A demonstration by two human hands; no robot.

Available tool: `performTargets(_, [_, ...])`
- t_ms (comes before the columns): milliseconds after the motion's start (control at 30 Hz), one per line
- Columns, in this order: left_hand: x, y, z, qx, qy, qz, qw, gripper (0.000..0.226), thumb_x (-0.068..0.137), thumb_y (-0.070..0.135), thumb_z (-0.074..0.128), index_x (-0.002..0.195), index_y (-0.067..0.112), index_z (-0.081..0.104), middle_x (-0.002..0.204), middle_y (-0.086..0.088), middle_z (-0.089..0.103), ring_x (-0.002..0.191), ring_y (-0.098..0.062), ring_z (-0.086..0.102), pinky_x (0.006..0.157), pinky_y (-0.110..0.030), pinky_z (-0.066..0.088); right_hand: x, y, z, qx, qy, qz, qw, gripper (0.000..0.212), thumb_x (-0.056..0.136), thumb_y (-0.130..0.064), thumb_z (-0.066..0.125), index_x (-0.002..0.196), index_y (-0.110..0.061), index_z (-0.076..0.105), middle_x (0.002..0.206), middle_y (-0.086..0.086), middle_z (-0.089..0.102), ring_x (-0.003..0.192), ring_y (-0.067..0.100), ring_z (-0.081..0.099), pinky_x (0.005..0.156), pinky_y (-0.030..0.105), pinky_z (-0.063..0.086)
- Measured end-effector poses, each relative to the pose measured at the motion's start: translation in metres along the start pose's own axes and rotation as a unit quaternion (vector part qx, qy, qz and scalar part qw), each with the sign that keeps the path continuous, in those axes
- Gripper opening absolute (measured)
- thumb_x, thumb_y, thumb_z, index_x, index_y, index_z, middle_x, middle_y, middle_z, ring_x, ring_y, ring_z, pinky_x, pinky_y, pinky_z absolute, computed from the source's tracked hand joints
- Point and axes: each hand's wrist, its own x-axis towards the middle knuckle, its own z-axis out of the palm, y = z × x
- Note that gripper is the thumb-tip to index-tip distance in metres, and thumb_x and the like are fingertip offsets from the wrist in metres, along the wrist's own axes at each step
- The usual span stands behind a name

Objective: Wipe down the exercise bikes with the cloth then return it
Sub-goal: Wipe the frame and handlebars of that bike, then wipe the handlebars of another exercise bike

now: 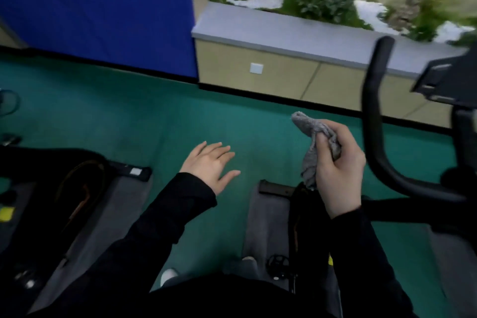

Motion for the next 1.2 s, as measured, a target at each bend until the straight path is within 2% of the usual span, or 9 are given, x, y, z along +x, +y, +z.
performTargets(133, [-0.060,-0.062,0.007,-0.026,0.004,-0.105,0.994,0.055,0.094,0.054,0.037,0.140,0.024,0.040,0.148,0.008,0.038,0.140,-0.009,0.024,0.115,-0.030,0.006,-0.025,-0.037,0.061,0.039,-0.085,-0.026,0.995,0.019,0.090,-0.010,0.051,0.102,-0.008,0.065,0.090,-0.021,0.059,0.082,-0.006,0.054,0.076,0.006,0.040])
performTargets(367, [-0.181,-0.159,0.026,-0.036,-0.016,-0.254,0.966,0.056,0.094,0.055,0.036,0.141,0.025,0.039,0.149,0.008,0.037,0.140,-0.009,0.025,0.115,-0.030,0.012,-0.085,-0.100,0.140,0.085,-0.176,-0.045,0.980,0.017,0.090,-0.007,0.053,0.099,-0.020,0.061,0.091,-0.024,0.060,0.083,-0.016,0.054,0.079,0.001,0.037])
performTargets(467, [-0.228,-0.191,0.034,-0.041,-0.019,-0.301,0.952,0.055,0.095,0.055,0.035,0.141,0.026,0.038,0.149,0.008,0.037,0.140,-0.008,0.024,0.114,-0.029,0.012,-0.109,-0.120,0.171,0.092,-0.207,-0.045,0.973,0.019,0.091,0.000,0.055,0.100,-0.014,0.063,0.091,-0.022,0.061,0.084,-0.015,0.055,0.079,0.002,0.037])
performTargets(533, [-0.255,-0.210,0.035,-0.047,-0.009,-0.328,0.943,0.054,0.095,0.054,0.035,0.140,0.025,0.040,0.147,0.007,0.039,0.139,-0.009,0.027,0.113,-0.028,0.014,-0.123,-0.134,0.192,0.096,-0.227,-0.048,0.968,0.017,0.092,0.000,0.054,0.101,-0.011,0.064,0.091,-0.021,0.061,0.084,-0.010,0.055,0.079,0.003,0.038])
performTargets(600, [-0.277,-0.227,0.035,-0.053,0.016,-0.352,0.934,0.054,0.094,0.053,0.037,0.139,0.023,0.043,0.145,0.005,0.043,0.136,-0.012,0.032,0.113,-0.029,0.017,-0.136,-0.151,0.214,0.098,-0.252,-0.063,0.961,0.017,0.092,-0.002,0.054,0.101,-0.013,0.064,0.091,-0.022,0.061,0.083,-0.013,0.055,0.078,0.002,0.038])
performTargets(733, [-0.315,-0.243,0.047,-0.093,0.020,-0.401,0.911,0.055,0.094,0.054,0.038,0.138,0.022,0.043,0.143,0.005,0.045,0.133,-0.014,0.037,0.109,-0.031,0.024,-0.168,-0.180,0.252,0.107,-0.330,-0.087,0.934,0.017,0.091,-0.011,0.051,0.099,-0.022,0.061,0.092,-0.026,0.060,0.086,-0.016,0.055,0.078,0.002,0.037])
performTargets(833, [-0.339,-0.247,0.058,-0.118,0.014,-0.433,0.893,0.055,0.094,0.054,0.037,0.139,0.023,0.041,0.142,0.005,0.045,0.130,-0.015,0.040,0.104,-0.030,0.031,-0.184,-0.196,0.275,0.113,-0.371,-0.108,0.915,0.018,0.090,-0.013,0.050,0.100,-0.018,0.064,0.094,-0.025,0.062,0.088,-0.013,0.056,0.080,0.003,0.038])
performTargets(933, [-0.359,-0.251,0.064,-0.153,0.020,-0.473,0.868,0.054,0.094,0.053,0.039,0.139,0.022,0.041,0.142,0.005,0.045,0.130,-0.016,0.040,0.106,-0.032,0.033,-0.189,-0.207,0.298,0.119,-0.405,-0.114,0.900,0.018,0.090,-0.013,0.050,0.101,-0.017,0.064,0.095,-0.023,0.063,0.089,-0.011,0.057,0.080,0.004,0.039])
performTargets(1200, [-0.391,-0.274,0.065,-0.187,0.056,-0.569,0.798,0.052,0.093,0.051,0.042,0.138,0.023,0.044,0.142,0.005,0.046,0.129,-0.016,0.042,0.103,-0.030,0.033,-0.191,-0.220,0.362,0.133,-0.503,-0.122,0.845,0.021,0.093,0.001,0.054,0.102,-0.015,0.065,0.093,-0.019,0.064,0.087,-0.008,0.059,0.080,0.007,0.042])
